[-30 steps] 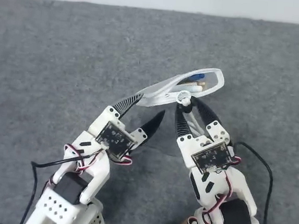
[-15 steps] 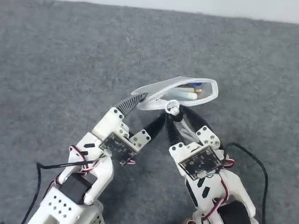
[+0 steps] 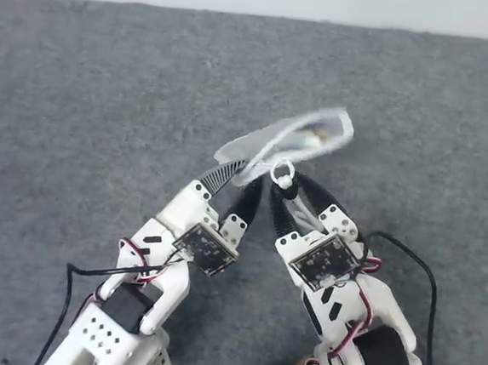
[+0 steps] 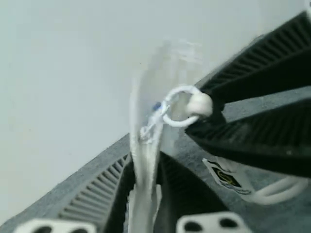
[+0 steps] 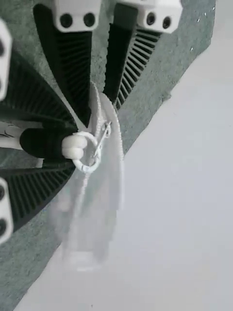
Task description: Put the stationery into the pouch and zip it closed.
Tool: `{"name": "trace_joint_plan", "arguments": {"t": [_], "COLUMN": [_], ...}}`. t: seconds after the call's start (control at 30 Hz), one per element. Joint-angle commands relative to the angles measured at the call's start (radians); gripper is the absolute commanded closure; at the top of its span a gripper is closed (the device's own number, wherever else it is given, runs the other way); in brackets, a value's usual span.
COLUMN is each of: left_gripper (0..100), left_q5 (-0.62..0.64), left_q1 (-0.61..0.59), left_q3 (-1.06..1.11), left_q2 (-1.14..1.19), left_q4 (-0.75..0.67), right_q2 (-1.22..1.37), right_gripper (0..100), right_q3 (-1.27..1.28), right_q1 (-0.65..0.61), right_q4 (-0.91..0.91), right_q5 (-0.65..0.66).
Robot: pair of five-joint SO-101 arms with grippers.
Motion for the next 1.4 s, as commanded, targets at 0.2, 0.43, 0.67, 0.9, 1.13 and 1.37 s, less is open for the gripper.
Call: {"name": "trace_joint_plan", "arguments": {"t": [0.2,0.43,0.67,0.9,1.13,1.37], "left_gripper": [99,99,99,99,99,99], "left_q5": [-0.066,-0.081,-0.117,-0.117,-0.117,-0.117], "left_q1": [-0.006,-0.006,-0.005,-0.006,-0.008,-0.008], "left_q3": [-0.013,-0.107,-0.111,-0.111,-0.111,-0.113], "left_q2": [-0.014,-0.014,-0.014,-0.014,-0.014,-0.014], "left_q4": [0.061,0.250,0.279,0.282,0.282,0.295], "right_q2": [0.002,0.013,0.013,0.015,0.031,0.228], "right_gripper": [99.1,99.1,99.1,99.1,99.1,99.1], "right_q3": [-0.044,-0.006,0.025,0.018,-0.012,-0.100], "right_q1": [0.059,0.154,0.188,0.199,0.272,0.328], "right_q4": [-0.070,-0.185,-0.246,-0.246,-0.240,-0.248], "right_q5": [-0.049,-0.110,-0.110,-0.103,-0.109,-0.110]}}
